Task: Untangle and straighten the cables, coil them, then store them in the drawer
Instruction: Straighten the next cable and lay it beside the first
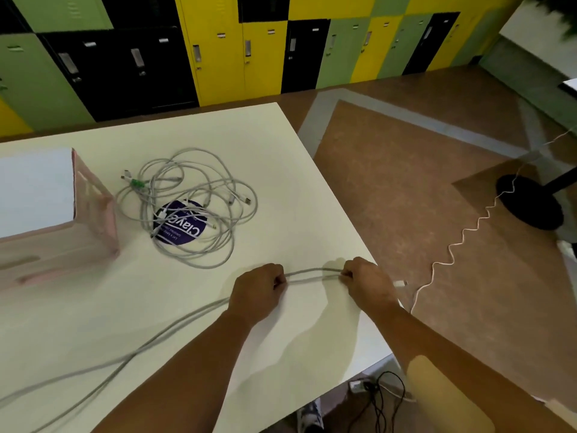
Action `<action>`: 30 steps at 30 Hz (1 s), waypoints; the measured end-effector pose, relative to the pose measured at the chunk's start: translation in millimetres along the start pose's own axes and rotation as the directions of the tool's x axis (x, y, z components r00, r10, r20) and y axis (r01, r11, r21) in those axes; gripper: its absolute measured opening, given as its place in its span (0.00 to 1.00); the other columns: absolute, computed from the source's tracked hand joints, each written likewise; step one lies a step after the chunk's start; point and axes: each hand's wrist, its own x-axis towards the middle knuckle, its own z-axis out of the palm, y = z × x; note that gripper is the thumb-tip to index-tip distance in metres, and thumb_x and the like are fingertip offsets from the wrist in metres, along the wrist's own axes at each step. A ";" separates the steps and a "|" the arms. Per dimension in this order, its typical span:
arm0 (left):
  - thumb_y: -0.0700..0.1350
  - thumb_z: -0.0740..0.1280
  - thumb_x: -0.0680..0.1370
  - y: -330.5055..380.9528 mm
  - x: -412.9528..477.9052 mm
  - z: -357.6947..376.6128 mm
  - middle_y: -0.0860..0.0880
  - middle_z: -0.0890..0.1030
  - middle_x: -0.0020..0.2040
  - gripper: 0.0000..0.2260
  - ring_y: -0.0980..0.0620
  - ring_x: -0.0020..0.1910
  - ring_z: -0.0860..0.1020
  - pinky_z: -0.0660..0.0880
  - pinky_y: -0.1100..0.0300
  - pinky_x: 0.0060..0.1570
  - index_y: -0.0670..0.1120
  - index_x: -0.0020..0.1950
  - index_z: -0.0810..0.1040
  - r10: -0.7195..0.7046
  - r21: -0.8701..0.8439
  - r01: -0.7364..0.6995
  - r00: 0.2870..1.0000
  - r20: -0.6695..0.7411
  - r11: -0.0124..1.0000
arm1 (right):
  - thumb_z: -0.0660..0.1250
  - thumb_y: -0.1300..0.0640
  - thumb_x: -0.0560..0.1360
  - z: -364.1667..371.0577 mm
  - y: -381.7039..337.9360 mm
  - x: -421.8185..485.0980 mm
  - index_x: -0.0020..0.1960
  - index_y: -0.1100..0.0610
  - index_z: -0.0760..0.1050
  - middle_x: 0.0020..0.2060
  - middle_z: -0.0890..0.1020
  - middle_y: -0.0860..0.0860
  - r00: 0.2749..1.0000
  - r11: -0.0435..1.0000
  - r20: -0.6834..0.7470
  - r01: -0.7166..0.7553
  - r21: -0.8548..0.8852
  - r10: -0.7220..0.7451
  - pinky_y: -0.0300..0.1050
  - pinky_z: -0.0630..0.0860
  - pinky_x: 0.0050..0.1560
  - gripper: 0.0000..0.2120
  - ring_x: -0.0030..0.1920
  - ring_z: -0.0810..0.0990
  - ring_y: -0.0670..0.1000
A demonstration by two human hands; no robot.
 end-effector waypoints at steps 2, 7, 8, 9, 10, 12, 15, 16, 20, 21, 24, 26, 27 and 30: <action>0.51 0.68 0.77 4.0 -0.5 -0.9 0.56 0.82 0.41 0.03 0.55 0.42 0.80 0.73 0.63 0.42 0.53 0.46 0.78 -0.026 0.000 0.026 1.000 -0.012 1.000 | 0.67 0.52 0.78 -2.6 3.6 7.7 0.45 0.54 0.77 0.45 0.80 0.50 0.999 0.999 0.002 0.034 0.016 -0.034 0.46 0.73 0.43 0.06 0.46 0.78 0.55; 0.51 0.68 0.76 7.5 1.3 -1.4 0.56 0.81 0.40 0.03 0.56 0.42 0.78 0.71 0.63 0.42 0.53 0.45 0.77 -0.070 0.017 0.069 0.998 0.005 0.997 | 0.66 0.57 0.78 -3.7 12.5 22.9 0.43 0.57 0.76 0.42 0.79 0.51 0.992 0.992 0.006 0.123 -0.003 -0.122 0.48 0.73 0.40 0.06 0.43 0.78 0.56; 0.51 0.68 0.76 6.7 1.5 -1.9 0.56 0.80 0.40 0.03 0.56 0.42 0.78 0.71 0.63 0.41 0.54 0.44 0.77 -0.074 0.020 0.074 0.997 0.006 0.997 | 0.65 0.60 0.78 -1.9 14.3 24.9 0.44 0.57 0.78 0.42 0.78 0.52 0.990 0.990 -0.019 0.141 -0.022 -0.141 0.49 0.73 0.39 0.05 0.42 0.77 0.57; 0.51 0.68 0.76 7.1 1.2 -1.7 0.56 0.80 0.40 0.03 0.56 0.42 0.78 0.71 0.63 0.41 0.54 0.44 0.77 -0.078 0.019 0.078 0.997 0.002 0.997 | 0.64 0.64 0.77 -0.6 17.4 26.5 0.44 0.58 0.79 0.41 0.78 0.52 0.988 0.988 -0.033 0.149 -0.035 -0.150 0.49 0.74 0.39 0.06 0.42 0.77 0.57; 0.50 0.68 0.76 7.9 1.7 -1.3 0.56 0.81 0.40 0.03 0.56 0.42 0.78 0.71 0.63 0.42 0.53 0.44 0.77 -0.080 0.024 0.080 0.997 -0.004 0.997 | 0.64 0.66 0.76 0.1 21.7 28.6 0.44 0.58 0.80 0.41 0.79 0.52 0.987 0.987 -0.038 0.157 -0.046 -0.159 0.50 0.75 0.39 0.08 0.42 0.77 0.57; 0.50 0.68 0.76 9.7 2.0 -1.2 0.56 0.81 0.40 0.03 0.56 0.41 0.78 0.72 0.63 0.42 0.53 0.44 0.77 -0.085 0.033 0.085 0.996 -0.001 0.996 | 0.64 0.67 0.75 -1.4 29.4 32.3 0.44 0.59 0.81 0.40 0.79 0.53 0.985 0.983 -0.028 0.169 -0.064 -0.171 0.51 0.76 0.39 0.08 0.42 0.78 0.58; 0.49 0.67 0.76 10.5 3.4 -2.6 0.56 0.80 0.40 0.02 0.55 0.41 0.77 0.72 0.62 0.43 0.53 0.44 0.77 -0.095 0.041 0.094 0.995 0.016 0.995 | 0.63 0.64 0.77 -7.9 31.7 34.4 0.45 0.59 0.79 0.42 0.79 0.53 0.986 0.984 0.003 0.168 -0.061 -0.168 0.50 0.75 0.40 0.07 0.43 0.78 0.58; 0.49 0.67 0.76 10.6 3.6 -3.4 0.56 0.80 0.40 0.02 0.55 0.41 0.77 0.72 0.62 0.42 0.53 0.44 0.77 -0.096 0.041 0.095 0.995 0.023 0.995 | 0.63 0.62 0.78 -9.0 31.8 35.1 0.45 0.59 0.79 0.43 0.79 0.53 0.985 0.984 0.013 0.172 -0.051 -0.172 0.50 0.75 0.40 0.06 0.43 0.78 0.57; 0.50 0.67 0.76 10.5 3.5 -5.0 0.57 0.79 0.39 0.04 0.57 0.39 0.75 0.68 0.64 0.39 0.54 0.42 0.75 -0.117 0.022 0.117 0.992 0.043 0.993 | 0.61 0.56 0.81 -13.8 32.4 38.7 0.47 0.57 0.75 0.45 0.77 0.51 0.984 0.984 0.052 0.173 -0.036 -0.171 0.48 0.72 0.42 0.07 0.46 0.77 0.55; 0.51 0.67 0.76 10.5 3.5 -5.4 0.58 0.79 0.39 0.04 0.58 0.39 0.75 0.67 0.66 0.38 0.55 0.42 0.74 -0.128 0.013 0.127 0.991 0.043 0.992 | 0.61 0.55 0.81 -14.4 32.8 39.4 0.47 0.57 0.75 0.45 0.77 0.51 0.984 0.984 0.053 0.173 -0.038 -0.171 0.48 0.72 0.42 0.08 0.46 0.77 0.55; 0.51 0.67 0.77 11.7 5.2 -6.2 0.58 0.80 0.39 0.05 0.57 0.39 0.77 0.67 0.68 0.37 0.55 0.42 0.74 -0.147 -0.003 0.147 0.988 0.044 0.989 | 0.60 0.53 0.82 -15.9 34.0 39.5 0.46 0.56 0.73 0.45 0.76 0.49 0.986 0.986 0.033 0.163 -0.047 -0.161 0.47 0.72 0.40 0.09 0.44 0.77 0.54; 0.50 0.67 0.77 15.4 7.0 -8.8 0.57 0.79 0.39 0.04 0.56 0.39 0.77 0.69 0.63 0.38 0.55 0.42 0.75 -0.143 0.012 0.143 0.986 0.080 0.990 | 0.59 0.52 0.82 -18.1 33.3 38.2 0.44 0.53 0.71 0.43 0.75 0.47 0.984 0.984 0.005 0.177 -0.012 -0.177 0.49 0.75 0.39 0.09 0.40 0.76 0.52; 0.50 0.67 0.76 17.6 9.2 -10.9 0.56 0.79 0.38 0.04 0.55 0.39 0.77 0.70 0.62 0.39 0.54 0.42 0.76 -0.136 0.028 0.134 0.985 0.102 0.991 | 0.60 0.52 0.82 -19.9 33.2 38.0 0.44 0.52 0.71 0.42 0.75 0.46 0.980 0.980 -0.013 0.199 0.006 -0.199 0.50 0.75 0.39 0.09 0.39 0.76 0.52; 0.54 0.68 0.75 26.0 16.9 -16.1 0.54 0.79 0.40 0.07 0.54 0.38 0.76 0.73 0.59 0.39 0.51 0.46 0.78 -0.138 0.068 0.129 0.978 0.156 0.989 | 0.62 0.53 0.81 -29.1 33.0 36.1 0.45 0.52 0.73 0.43 0.76 0.44 0.960 0.960 -0.065 0.276 0.041 -0.273 0.50 0.75 0.38 0.07 0.39 0.76 0.50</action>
